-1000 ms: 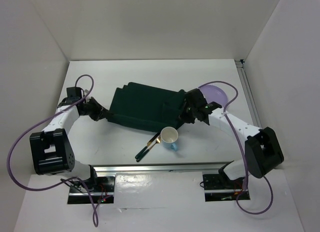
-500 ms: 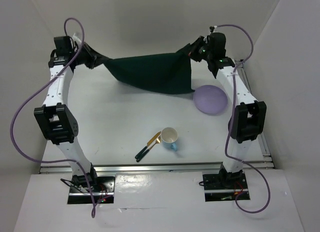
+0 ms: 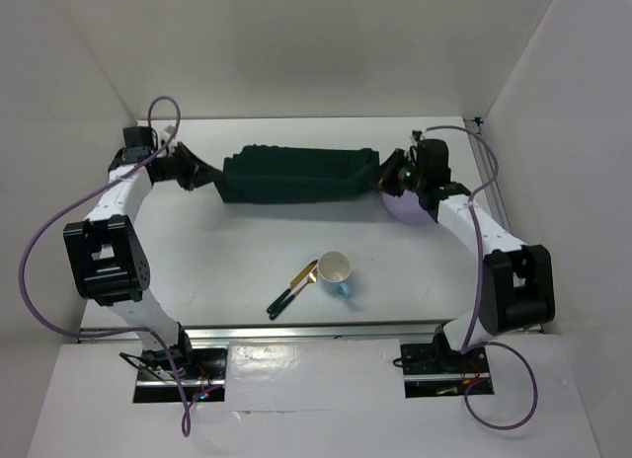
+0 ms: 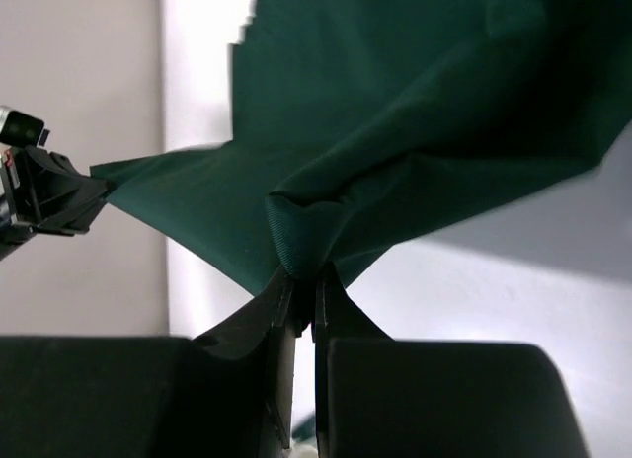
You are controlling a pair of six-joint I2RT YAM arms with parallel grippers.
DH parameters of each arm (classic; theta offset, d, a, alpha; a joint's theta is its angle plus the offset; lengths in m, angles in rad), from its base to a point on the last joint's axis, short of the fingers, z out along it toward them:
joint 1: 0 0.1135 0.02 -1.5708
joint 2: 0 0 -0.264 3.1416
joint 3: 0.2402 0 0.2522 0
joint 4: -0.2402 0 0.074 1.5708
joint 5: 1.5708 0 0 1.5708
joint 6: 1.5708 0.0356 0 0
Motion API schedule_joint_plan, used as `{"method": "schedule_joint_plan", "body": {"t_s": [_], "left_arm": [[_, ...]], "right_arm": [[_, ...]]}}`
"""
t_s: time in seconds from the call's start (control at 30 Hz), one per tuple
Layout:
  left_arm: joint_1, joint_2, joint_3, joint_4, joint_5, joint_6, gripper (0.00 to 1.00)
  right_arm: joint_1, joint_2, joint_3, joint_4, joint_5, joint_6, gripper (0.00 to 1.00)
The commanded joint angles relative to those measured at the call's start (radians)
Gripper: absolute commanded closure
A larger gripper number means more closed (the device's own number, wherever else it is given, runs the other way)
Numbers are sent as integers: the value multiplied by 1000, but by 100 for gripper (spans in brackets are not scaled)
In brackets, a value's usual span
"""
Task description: Set the dinner table for one person
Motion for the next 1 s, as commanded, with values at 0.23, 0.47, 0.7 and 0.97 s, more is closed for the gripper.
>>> {"method": "schedule_joint_plan", "body": {"t_s": [0.23, 0.47, 0.7, 0.97], "left_arm": [[45, -166, -225, -191, -158, 200, 44], [45, -177, -101, -275, -259, 231, 4], [45, -96, 42, -275, -367, 222, 27], [-40, 169, 277, -355, -506, 251, 20]], "right_arm": [[52, -180, -168, -239, 142, -111, 37], [11, -355, -158, -321, 327, -112, 22], [-12, -101, 63, -395, 284, -195, 46], [34, 349, 462, -607, 357, -284, 60]]}}
